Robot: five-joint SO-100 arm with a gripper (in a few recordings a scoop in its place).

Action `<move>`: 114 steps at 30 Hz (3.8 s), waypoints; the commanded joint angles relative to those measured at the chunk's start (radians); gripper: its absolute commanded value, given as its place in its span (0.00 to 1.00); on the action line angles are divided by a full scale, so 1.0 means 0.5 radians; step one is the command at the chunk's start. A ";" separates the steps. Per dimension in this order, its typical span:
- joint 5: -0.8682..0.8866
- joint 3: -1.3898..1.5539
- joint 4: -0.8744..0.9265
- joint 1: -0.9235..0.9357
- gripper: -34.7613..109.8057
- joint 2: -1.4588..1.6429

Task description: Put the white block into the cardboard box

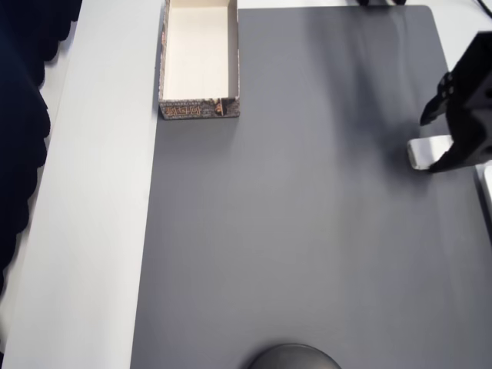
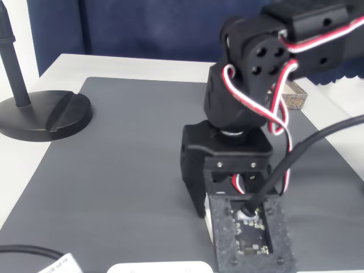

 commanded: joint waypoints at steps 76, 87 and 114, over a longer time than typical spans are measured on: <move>-0.795 0.037 0.653 0.267 0.23 0.951; -0.819 0.193 0.641 0.785 0.23 1.101; -1.368 -0.279 0.681 1.976 0.23 0.687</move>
